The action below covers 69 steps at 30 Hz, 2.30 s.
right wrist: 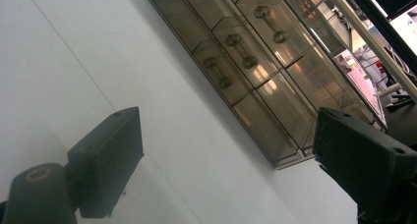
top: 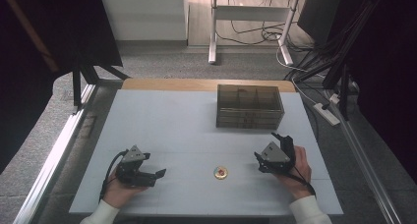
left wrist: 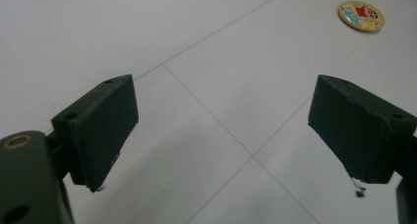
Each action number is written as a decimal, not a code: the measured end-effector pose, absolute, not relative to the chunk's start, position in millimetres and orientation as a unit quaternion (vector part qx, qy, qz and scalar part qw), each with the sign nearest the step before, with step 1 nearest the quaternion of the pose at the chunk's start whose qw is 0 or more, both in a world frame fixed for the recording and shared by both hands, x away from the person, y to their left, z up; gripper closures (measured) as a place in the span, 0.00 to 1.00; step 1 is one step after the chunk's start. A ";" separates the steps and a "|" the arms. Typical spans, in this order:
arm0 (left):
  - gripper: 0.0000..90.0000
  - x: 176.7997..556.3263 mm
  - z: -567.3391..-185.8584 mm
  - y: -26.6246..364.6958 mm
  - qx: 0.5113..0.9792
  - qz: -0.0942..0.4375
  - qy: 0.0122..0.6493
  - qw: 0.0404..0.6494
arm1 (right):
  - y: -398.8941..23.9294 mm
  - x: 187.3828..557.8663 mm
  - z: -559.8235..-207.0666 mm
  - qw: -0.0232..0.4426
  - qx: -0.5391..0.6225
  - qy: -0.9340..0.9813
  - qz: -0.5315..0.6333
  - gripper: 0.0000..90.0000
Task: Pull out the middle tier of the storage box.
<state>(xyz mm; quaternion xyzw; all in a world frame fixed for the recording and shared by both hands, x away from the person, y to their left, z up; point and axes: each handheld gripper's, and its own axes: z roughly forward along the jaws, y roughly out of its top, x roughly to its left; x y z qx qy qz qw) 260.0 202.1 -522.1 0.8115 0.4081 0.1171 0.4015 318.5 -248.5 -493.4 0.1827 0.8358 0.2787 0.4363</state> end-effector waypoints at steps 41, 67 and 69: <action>0.12 259.7 -522.0 202.8 0.811 0.118 0.408 0.402 | -232.7 339.7 -490.7 0.452 0.168 0.832 0.275 0.16; 0.12 259.3 -522.3 202.9 0.812 0.119 0.407 0.401 | -225.1 351.5 -498.7 0.463 0.159 0.833 0.258 0.17; 0.12 259.4 -522.3 202.9 0.812 0.119 0.407 0.401 | -224.9 351.8 -498.7 0.463 0.159 0.833 0.257 0.17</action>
